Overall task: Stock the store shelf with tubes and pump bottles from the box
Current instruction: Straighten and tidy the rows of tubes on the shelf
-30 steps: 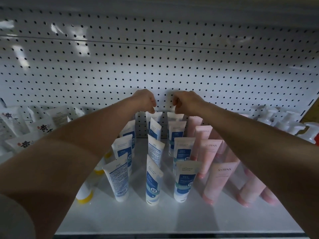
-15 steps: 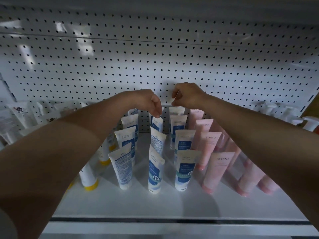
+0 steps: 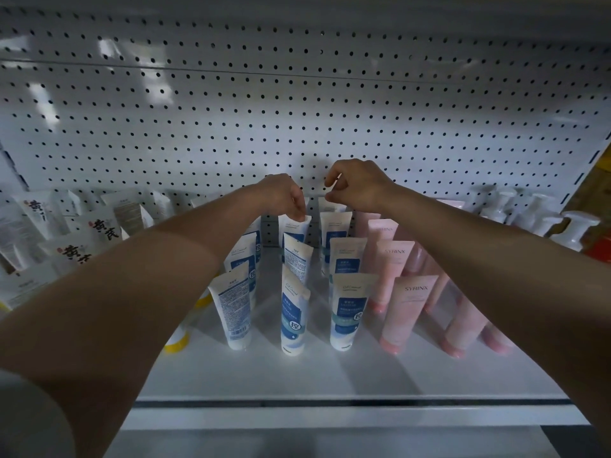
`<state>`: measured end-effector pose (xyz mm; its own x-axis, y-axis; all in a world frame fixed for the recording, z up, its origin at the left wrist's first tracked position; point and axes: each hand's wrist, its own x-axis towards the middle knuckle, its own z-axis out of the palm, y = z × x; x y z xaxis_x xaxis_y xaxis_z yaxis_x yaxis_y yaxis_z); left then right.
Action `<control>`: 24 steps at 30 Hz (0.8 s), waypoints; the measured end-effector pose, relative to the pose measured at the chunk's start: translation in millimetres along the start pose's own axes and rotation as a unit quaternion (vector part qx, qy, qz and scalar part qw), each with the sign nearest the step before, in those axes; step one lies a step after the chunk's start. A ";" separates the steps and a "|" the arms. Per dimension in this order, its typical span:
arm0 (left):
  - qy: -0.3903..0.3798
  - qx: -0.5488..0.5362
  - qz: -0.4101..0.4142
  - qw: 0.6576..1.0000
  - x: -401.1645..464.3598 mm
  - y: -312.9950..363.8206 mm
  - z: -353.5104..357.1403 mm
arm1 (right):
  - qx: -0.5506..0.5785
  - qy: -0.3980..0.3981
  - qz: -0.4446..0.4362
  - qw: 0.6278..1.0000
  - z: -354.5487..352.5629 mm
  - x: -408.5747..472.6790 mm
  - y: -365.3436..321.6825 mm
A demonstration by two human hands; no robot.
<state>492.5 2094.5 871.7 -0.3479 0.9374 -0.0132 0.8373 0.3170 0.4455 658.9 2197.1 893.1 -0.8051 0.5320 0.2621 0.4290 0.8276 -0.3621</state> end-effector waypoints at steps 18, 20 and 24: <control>0.045 -0.017 -0.034 0.998 -8.5 -0.1 -0.7 | 0.032 0.013 -0.011 0.999 -3.9 -16.4 -21.9; 0.050 -0.016 -0.037 0.998 -9.9 0.8 0.8 | 0.031 0.015 -0.014 0.999 -4.7 -18.9 -23.9; 0.051 -0.029 -0.038 0.998 -12.1 1.1 2.2 | 0.022 0.010 -0.010 1.000 -6.8 -23.2 -26.4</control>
<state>498.5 2083.9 870.3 -0.4527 0.8907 0.0410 0.7822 0.3747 0.4978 669.1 2164.1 902.6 -0.8046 0.5192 0.2882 0.3938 0.8298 -0.3954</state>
